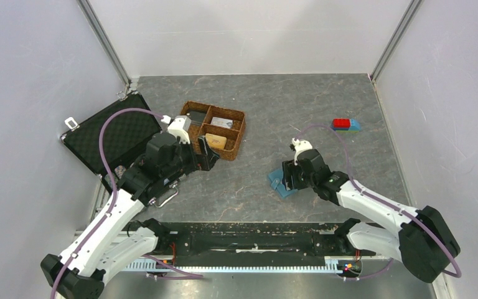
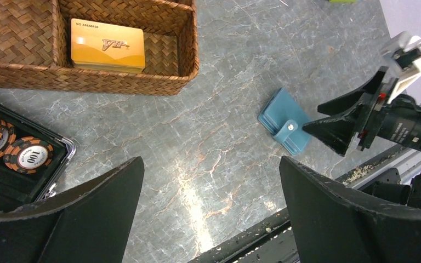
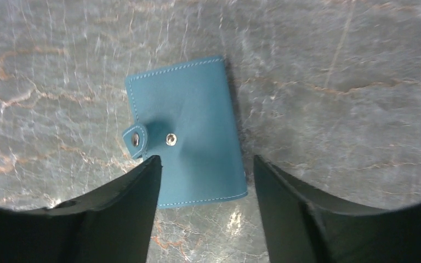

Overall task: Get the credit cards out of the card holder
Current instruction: Move the card holder to the center of the board.

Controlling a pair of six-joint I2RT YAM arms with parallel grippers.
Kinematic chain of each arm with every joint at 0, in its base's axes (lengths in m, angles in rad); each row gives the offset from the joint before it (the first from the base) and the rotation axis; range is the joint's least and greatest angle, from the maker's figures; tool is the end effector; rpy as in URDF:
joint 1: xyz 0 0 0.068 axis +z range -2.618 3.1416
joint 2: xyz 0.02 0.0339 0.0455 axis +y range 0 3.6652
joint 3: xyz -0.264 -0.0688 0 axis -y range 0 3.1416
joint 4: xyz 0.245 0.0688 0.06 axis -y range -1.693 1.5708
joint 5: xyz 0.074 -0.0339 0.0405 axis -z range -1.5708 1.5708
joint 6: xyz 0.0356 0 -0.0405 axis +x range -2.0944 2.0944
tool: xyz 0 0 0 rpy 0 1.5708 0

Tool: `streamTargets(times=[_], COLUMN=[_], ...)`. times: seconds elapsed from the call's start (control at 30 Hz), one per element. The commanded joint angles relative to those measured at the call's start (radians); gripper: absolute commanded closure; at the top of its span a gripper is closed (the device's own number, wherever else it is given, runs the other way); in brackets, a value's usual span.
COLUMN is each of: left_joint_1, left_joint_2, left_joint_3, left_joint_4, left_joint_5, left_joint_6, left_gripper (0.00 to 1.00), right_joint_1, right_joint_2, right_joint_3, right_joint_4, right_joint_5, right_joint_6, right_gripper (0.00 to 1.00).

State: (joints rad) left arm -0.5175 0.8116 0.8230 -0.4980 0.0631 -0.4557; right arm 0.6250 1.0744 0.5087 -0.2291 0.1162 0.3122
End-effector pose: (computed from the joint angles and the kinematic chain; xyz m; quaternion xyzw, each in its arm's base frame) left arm 0.1548 -0.0907 0.3166 0.0427 0.8553 -0.2650 0.4432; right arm 0.1726 0.1194 0.1869 -0.1222 0.9162 0.1226 0.3613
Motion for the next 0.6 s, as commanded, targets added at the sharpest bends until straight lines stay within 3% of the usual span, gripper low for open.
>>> streamTargets(times=[0.0,0.13,0.27,0.43,0.57], left_joint_1=[0.000,0.000,0.000,0.000,0.000], left_joint_2=[0.004,0.013,0.013,0.026,0.030], left_joint_3=[0.020,0.050,0.056,0.037,0.018], left_joint_4=[0.009,-0.034,-0.042,-0.037,-0.028], left_joint_5=[0.034,0.005,0.003,0.042,0.073], left_joint_6=[-0.030,0.025,0.039,0.006,-0.013], left_gripper=[0.00,0.00,0.00,0.00,0.00], right_joint_1=[-0.002,0.021,0.035,0.087,0.095], right_joint_2=[0.036,0.018,0.024,0.021,-0.024], right_joint_3=[-0.026,-0.043,-0.050,-0.003,0.034], right_joint_4=[0.085,0.078,0.048,-0.009,-0.039], right_joint_5=[-0.113,-0.081,-0.042,0.040,0.044], right_joint_6=[-0.019,-0.018,-0.011,-0.002,-0.004], right_gripper=[0.29,0.17,0.14,0.25,0.41])
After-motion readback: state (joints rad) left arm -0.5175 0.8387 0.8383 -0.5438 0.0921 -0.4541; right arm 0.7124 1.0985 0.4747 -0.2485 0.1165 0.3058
